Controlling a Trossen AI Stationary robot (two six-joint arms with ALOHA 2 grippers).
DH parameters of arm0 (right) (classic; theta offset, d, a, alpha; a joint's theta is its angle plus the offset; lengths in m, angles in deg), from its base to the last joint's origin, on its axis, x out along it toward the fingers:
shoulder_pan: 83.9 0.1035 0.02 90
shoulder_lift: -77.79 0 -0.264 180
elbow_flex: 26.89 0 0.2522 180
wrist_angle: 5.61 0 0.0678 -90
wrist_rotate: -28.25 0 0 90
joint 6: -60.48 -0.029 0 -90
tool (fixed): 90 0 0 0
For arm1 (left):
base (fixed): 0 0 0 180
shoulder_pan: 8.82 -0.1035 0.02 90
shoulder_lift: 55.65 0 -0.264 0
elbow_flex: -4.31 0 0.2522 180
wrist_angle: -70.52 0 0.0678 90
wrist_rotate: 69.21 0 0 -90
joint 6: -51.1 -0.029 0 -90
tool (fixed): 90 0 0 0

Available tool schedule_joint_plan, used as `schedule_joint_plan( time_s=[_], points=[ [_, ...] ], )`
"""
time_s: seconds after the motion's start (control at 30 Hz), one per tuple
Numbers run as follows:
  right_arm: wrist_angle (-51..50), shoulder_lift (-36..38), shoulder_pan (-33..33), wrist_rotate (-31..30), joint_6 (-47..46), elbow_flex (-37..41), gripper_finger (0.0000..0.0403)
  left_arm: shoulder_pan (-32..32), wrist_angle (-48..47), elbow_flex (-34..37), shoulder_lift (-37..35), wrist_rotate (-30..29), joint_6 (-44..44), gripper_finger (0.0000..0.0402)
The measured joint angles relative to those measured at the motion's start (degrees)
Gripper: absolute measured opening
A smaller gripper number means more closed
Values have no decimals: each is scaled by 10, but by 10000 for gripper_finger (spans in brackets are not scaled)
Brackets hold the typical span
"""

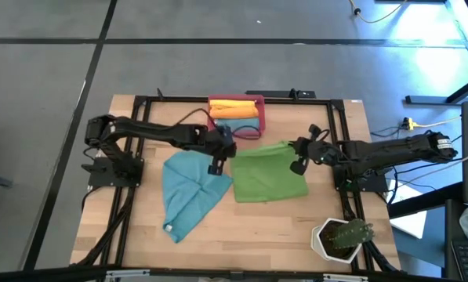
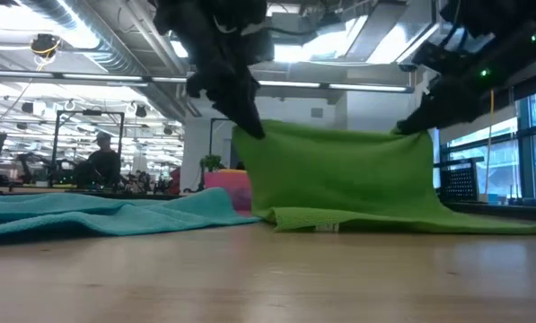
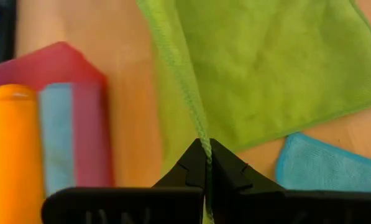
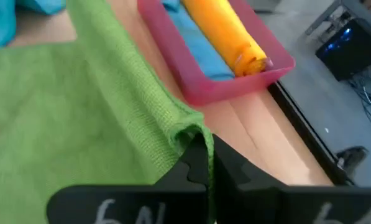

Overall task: Roll microfiber towels into tight, uniform cylinder then place into a basket
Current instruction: Fold the green microfiber towel

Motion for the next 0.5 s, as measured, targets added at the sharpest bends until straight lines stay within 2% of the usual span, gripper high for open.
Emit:
schedule_joint_plan(
  time_s=[0.13, 0.33, 0.5],
  points=[
    [45, 8, 0, 12, 13, 34, 2, 19, 15, 0, 30, 0, 0, 0],
    [65, 31, 1, 98, 38, 59, 1, 51, 27, 1, 47, 8, 0, 0],
    [66, 59, 1, 148, 43, 90, 1, 77, 49, 0, 59, 37, 4, 0]
  ],
)
